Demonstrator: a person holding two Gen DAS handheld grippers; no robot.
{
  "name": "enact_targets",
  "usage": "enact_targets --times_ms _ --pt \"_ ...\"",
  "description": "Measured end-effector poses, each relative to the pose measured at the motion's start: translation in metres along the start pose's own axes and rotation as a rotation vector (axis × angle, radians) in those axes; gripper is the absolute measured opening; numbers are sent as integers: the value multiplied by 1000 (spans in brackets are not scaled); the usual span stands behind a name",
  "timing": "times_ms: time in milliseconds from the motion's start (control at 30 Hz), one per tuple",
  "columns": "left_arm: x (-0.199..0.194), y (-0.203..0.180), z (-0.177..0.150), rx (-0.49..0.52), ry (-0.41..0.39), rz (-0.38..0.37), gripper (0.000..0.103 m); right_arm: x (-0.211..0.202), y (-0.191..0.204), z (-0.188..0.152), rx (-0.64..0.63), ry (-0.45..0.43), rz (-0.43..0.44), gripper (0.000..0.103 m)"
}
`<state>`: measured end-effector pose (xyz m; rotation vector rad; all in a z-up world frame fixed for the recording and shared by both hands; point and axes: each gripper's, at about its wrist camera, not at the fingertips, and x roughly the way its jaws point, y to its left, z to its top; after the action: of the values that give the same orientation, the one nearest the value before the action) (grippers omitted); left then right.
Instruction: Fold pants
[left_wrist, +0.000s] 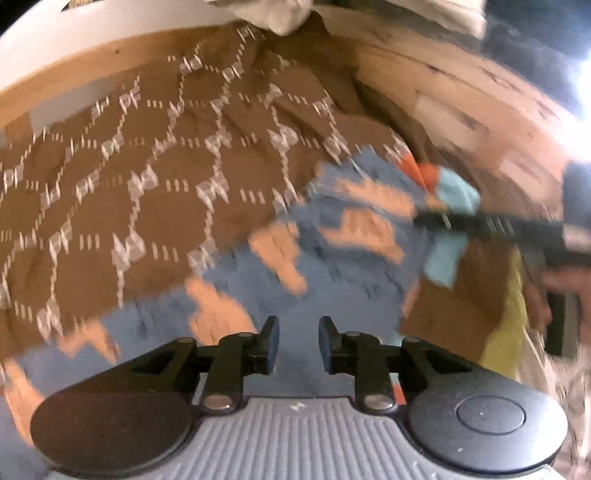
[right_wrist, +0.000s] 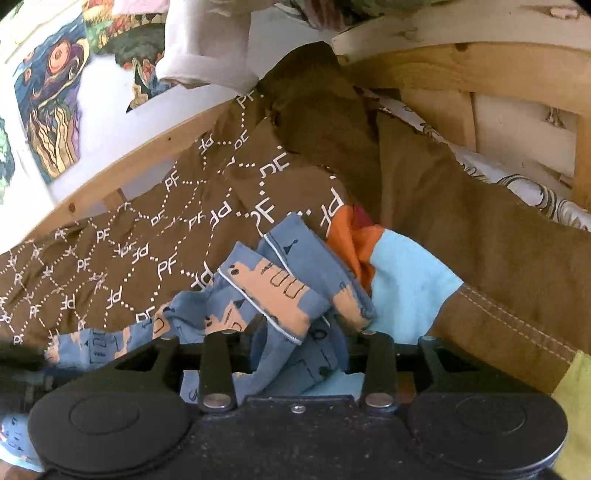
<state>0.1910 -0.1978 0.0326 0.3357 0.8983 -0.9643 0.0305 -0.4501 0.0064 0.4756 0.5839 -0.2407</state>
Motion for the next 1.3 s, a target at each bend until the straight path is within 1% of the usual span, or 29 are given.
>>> enact_targets --times_ms 67,133,200,300,367,400,433,533,567,600,633,667,700,733,767,867,967,1033,1067,1100,1133,1167,1200,1267,1300 --pt "10 2 24 -1 -28 -7 27 2 -3 0 17 -4 15 41" --pt "26 -1 46 24 -53 -17 27 3 -4 0 31 -12 26 40" --pt "42 -5 62 45 -54 -37 27 4 -4 0 37 -14 35 39" --pt "63 -3 80 3 -51 -85 27 6 -4 -1 44 -18 45 38" --pt "74 -3 89 -21 -70 -90 27 6 -5 -2 53 -15 53 37" --pt "80 -4 93 -13 -77 -90 27 6 -6 -3 56 -15 53 35" --pt "84 -6 95 0 -77 -90 27 7 -7 -3 58 -14 55 35" --pt "99 -15 98 52 -25 -107 28 8 -10 -3 64 -11 62 33" --pt "102 -17 98 61 -17 -99 28 9 -10 -3 63 -11 64 32" --pt "105 -18 98 66 -12 -87 24 10 -10 -2 60 -12 62 30" --pt "106 -18 98 65 -11 -82 17 10 -10 -2 56 -13 59 29" --pt "106 -19 98 62 -20 -71 8 11 -9 -3 52 -15 54 25" --pt "106 -19 98 59 -27 -66 6 11 -9 -3 48 -16 50 20" --pt "107 -20 98 54 -37 -66 5 12 -8 -4 42 -18 45 17" --pt "106 -21 98 56 -46 -62 1 12 -8 -5 38 -22 39 16" --pt "104 -29 96 94 -72 -37 1 10 -6 -7 17 -29 30 12" --pt "99 -33 95 118 -84 -26 1 9 -4 -10 -8 -35 22 11" --pt "99 -33 95 120 -84 -18 1 8 -4 -11 -13 -40 19 11" --pt "98 -31 95 111 -80 -29 2 8 -4 -12 -13 -38 18 11" --pt "98 -29 96 97 -76 -41 10 9 -4 -12 -10 -36 18 11" --pt "98 -27 95 86 -73 -47 14 8 -5 -12 -8 -36 19 11" --pt "98 -26 96 78 -67 -54 22 8 -5 -12 -8 -35 20 11" --pt "99 -25 96 73 -64 -49 27 8 -6 -12 -8 -34 21 11" --pt "103 -23 96 70 -51 -44 31 8 -7 -12 -6 -33 22 11" --pt "106 -22 97 65 -45 -47 31 8 -6 -12 -4 -33 22 11"
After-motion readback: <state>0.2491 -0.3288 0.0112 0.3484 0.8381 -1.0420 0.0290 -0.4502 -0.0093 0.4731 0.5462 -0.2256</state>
